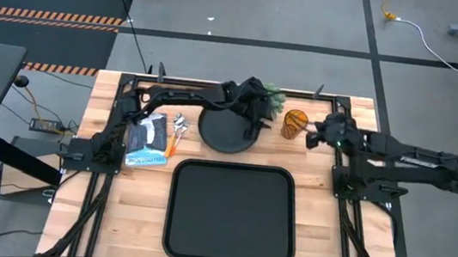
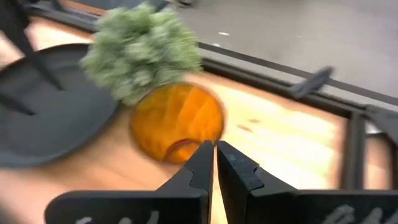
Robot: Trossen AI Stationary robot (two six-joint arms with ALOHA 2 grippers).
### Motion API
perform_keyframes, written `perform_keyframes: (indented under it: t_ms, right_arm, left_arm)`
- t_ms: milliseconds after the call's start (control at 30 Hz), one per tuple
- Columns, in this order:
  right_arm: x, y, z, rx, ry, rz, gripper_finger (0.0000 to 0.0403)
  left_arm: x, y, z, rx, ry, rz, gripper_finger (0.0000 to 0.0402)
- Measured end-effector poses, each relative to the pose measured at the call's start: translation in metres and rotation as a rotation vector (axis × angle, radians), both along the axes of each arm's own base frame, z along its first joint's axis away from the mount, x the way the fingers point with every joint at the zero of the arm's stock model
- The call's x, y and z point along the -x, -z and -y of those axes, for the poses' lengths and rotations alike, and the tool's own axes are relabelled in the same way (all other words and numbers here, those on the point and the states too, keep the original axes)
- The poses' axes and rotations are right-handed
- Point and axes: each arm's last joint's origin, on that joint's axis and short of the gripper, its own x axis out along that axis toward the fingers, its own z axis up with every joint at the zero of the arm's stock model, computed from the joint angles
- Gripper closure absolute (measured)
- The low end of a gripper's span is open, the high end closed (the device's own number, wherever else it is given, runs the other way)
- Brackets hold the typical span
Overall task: Pick and place plate/cup/fork/spoon on tray
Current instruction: Put the yellow cup on the top right of the black tray
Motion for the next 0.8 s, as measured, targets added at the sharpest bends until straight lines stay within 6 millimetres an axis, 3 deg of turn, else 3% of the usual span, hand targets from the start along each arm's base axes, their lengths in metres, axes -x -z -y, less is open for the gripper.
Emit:
perform_keyframes:
  t_ms: [300,500,800]
  right_arm:
    - [-0.020,-0.011,0.061,-0.172,0.059,-0.074,0.0380]
    - [-0.018,-0.015,0.108,-0.319,0.050,-0.089,0.0396]
    - [-0.020,0.019,0.151,-0.518,0.008,-0.136,0.0394]
  left_arm:
    - [0.014,-0.011,0.001,0.004,0.012,-0.081,0.0263]
    - [0.019,-0.011,0.002,-0.009,0.036,-0.131,0.0274]
    - [0.015,0.009,0.009,-0.051,0.026,-0.065,0.0281]
